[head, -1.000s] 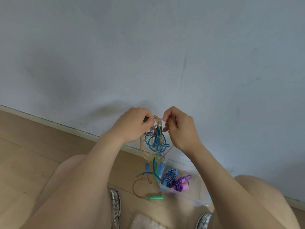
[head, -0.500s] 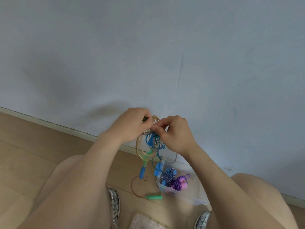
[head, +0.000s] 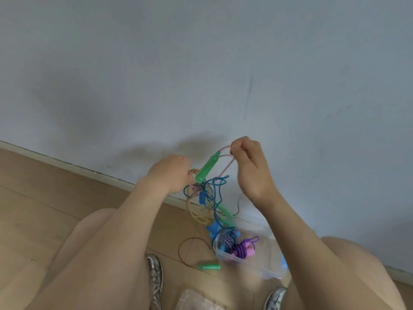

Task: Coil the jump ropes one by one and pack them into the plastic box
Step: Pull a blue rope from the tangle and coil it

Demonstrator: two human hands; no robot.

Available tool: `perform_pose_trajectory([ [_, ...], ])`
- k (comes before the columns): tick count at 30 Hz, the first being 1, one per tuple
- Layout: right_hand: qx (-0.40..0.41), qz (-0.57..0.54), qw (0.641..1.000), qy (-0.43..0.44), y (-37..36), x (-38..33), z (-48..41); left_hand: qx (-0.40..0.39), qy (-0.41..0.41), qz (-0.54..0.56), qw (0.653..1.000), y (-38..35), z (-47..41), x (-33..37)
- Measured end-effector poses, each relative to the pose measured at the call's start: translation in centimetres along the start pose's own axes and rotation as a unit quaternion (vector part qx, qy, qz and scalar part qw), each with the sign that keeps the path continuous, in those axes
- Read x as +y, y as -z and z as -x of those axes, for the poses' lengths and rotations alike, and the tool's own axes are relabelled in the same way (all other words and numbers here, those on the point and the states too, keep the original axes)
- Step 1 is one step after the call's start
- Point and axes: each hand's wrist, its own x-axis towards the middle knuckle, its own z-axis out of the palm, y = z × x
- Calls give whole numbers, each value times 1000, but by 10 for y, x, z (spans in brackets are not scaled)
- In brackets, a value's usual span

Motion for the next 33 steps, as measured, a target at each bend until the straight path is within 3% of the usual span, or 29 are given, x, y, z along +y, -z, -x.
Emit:
perform_pose_trajectory([
  [3, 2, -180, 983, -43, 5, -2, -4, 27, 32, 47, 998, 1, 0, 0],
  [5, -22, -333, 938, -92, 8, -8, -3, 59, 62, 89, 992, 3, -1, 1],
  [9, -28, -441, 885, -148, 10, -19, 3, 125, 124, 188, 966, 9, -3, 2],
  [11, -20, -405, 899, -164, 11, -19, 3, 151, 135, 245, 948, 14, -4, 2],
  [14, -17, -207, 962, -180, 11, -15, 2, 174, 142, 302, 927, 17, -5, -1],
  [16, 0, -159, 964, -213, 9, -11, 4, 192, 133, 322, 917, 17, -7, -5],
  [21, 77, -182, 955, -221, 8, -3, 3, 196, 108, 364, 904, 20, -7, -6],
  [27, -40, -67, 982, -175, 1, 6, 6, 197, 65, 397, 894, 18, -6, 1],
  [31, -119, 26, 976, -179, -4, 12, 10, 194, 43, 428, 882, 23, -1, 6],
  [33, -140, 122, 973, -138, -4, 11, 11, 181, 35, 456, 871, 25, 1, 8],
])
